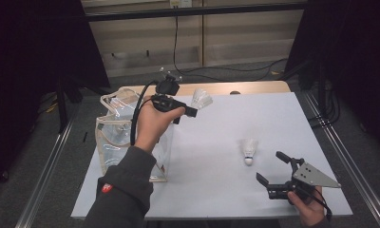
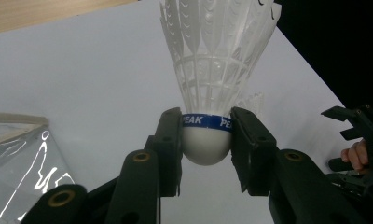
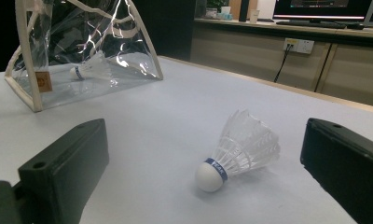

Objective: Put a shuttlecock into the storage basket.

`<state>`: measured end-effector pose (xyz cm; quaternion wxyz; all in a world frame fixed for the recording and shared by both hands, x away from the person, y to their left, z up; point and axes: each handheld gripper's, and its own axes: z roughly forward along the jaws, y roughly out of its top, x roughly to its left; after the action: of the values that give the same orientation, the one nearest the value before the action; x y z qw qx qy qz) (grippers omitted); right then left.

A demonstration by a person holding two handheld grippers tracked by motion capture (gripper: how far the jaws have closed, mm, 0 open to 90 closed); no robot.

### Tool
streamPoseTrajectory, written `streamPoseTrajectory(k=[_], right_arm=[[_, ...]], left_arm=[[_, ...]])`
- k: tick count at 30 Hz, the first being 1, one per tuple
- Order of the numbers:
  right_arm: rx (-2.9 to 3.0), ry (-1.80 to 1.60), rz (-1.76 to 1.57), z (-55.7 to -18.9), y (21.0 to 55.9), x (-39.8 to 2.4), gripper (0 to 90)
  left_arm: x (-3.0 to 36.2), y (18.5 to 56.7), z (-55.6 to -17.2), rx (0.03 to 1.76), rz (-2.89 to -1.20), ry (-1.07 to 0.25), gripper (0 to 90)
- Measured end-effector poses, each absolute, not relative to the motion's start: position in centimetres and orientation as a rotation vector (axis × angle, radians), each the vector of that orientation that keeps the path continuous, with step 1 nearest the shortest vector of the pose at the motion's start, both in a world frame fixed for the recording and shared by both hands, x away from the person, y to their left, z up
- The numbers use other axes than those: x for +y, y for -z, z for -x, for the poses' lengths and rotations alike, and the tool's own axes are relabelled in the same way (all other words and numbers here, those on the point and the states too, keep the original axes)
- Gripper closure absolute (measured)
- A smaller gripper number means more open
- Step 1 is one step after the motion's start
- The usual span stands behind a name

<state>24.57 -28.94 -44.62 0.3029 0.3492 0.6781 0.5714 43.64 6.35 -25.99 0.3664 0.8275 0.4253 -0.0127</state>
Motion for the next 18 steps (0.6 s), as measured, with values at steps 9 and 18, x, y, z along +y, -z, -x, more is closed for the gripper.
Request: streamPoseTrajectory(k=[9,18], right_arm=[[1.796,-1.513,-0.922,-24.6,44.6,-29.0,0.7],[1.796,-1.515,-0.927,-24.5,44.6,-28.9,0.7]], left_arm=[[7.1,25.4,-43.6,1.106,-2.116,0.03,65.2],[7.6,24.6,-43.5,1.1,-2.136,0.018,65.2]])
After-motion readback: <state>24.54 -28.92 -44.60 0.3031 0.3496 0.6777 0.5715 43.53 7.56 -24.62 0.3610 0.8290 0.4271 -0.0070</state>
